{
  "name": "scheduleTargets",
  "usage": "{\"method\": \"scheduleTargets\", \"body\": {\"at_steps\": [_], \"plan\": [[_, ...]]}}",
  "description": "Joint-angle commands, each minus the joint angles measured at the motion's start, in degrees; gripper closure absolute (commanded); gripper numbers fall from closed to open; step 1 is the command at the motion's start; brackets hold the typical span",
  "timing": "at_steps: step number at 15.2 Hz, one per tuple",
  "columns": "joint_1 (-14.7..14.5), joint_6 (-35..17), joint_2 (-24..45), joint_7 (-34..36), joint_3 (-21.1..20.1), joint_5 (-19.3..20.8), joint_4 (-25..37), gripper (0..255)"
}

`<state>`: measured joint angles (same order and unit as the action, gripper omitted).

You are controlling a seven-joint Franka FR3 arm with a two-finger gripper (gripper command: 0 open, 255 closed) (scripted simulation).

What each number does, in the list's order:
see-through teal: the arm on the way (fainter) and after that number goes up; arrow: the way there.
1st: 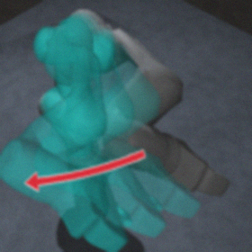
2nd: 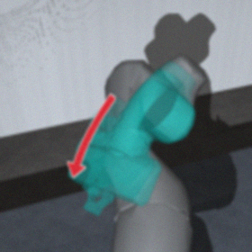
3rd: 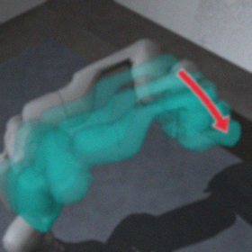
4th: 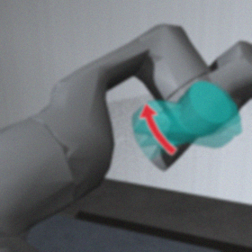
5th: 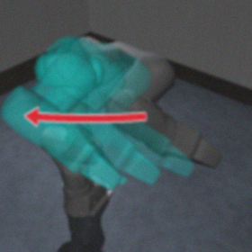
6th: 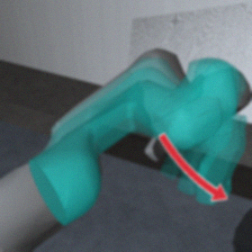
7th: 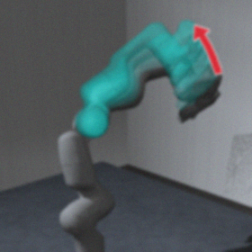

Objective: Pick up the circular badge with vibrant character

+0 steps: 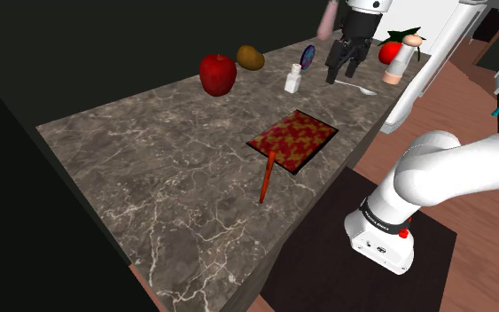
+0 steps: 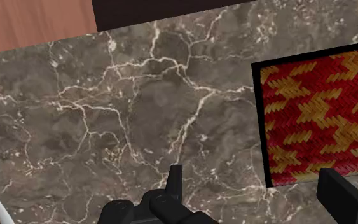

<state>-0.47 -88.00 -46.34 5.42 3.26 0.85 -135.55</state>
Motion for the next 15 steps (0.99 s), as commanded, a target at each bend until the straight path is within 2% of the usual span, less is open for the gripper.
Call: {"method": "scheduleTargets", "body": {"at_steps": [1,8,15], "plan": [[0.0,0.0,0.0,0.0,0.0,0.0,0.0,0],[4.79,-5.12,16.2,13.21,-1.01,-1.27,11.05,0],[9.02,-6.57,30.88,25.54,-0.07,-1.55,24.27,0]]}}
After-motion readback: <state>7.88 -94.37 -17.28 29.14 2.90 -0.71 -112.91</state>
